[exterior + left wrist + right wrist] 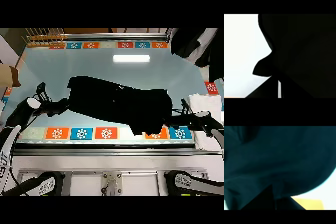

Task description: Fold the clothes and pants, and hang the long-sleeved shirts on hangers.

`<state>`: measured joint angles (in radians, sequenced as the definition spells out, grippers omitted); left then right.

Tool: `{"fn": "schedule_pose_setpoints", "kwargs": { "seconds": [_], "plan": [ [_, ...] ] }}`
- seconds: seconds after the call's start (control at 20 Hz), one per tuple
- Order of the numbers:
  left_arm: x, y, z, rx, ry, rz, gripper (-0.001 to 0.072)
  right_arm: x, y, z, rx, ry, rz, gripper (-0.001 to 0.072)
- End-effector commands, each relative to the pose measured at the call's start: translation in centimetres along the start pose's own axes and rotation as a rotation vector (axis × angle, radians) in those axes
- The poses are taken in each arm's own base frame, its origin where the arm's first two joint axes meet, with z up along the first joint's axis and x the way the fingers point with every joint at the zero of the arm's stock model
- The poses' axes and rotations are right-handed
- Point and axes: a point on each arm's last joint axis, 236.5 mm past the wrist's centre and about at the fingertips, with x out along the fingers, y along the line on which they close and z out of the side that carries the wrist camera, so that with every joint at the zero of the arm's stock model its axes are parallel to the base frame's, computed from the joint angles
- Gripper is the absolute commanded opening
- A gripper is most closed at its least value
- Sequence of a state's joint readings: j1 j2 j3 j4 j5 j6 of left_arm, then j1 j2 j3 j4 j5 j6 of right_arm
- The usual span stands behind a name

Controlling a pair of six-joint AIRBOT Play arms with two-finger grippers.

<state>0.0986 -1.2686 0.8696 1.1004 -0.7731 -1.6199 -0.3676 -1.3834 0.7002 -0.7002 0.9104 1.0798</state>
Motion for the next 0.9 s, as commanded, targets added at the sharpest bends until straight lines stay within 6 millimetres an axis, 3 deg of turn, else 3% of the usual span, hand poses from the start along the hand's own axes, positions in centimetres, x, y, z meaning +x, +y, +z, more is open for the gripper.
{"fn": "schedule_pose_setpoints", "kwargs": {
  "seconds": [0.0,0.1,0.15,0.25,0.3,0.45,0.55,0.7,0.85],
  "plan": [
    [-4.0,-1.2,3.9,0.005,-0.089,-0.031,0.0008,-4.0,3.6,2.7,-0.166,-0.049,0.004,0.0013],
    [-10.5,-4.6,8.5,0.059,-0.264,-0.091,0.0009,-9.3,8.0,5.3,-0.311,-0.142,0.001,0.0013],
    [-15.0,-6.9,10.5,0.1,-0.372,-0.129,0.0008,-12.7,11.2,6.5,-0.395,-0.214,0.016,0.0012],
    [-24.8,-11.2,12.6,0.181,-0.589,-0.206,0.0009,-20.4,17.6,7.9,-0.552,-0.391,0.033,0.0012],
    [-29.7,-13.1,12.6,0.22,-0.69,-0.243,0.0009,-24.7,20.9,8.0,-0.616,-0.506,0.039,0.0012],
    [-43.6,-17.1,9.7,0.321,-0.992,-0.336,0.0009,-36.3,28.6,5.4,-0.775,-0.843,0.054,0.0013],
    [-50.3,-18.4,6.3,0.38,-1.134,-0.381,0.0009,-42.2,31.9,2.0,-0.849,-1.036,0.067,0.0013],
    [-56.5,-19.1,1.5,0.427,-1.281,-0.433,0.0009,-47.3,34.3,-3.3,-0.898,-1.217,0.096,0.0013],
    [-59.8,-19.1,-1.8,0.451,-1.368,-0.465,0.0008,-49.0,34.6,-6.0,-0.847,-1.265,0.136,0.0013]
  ]
}}
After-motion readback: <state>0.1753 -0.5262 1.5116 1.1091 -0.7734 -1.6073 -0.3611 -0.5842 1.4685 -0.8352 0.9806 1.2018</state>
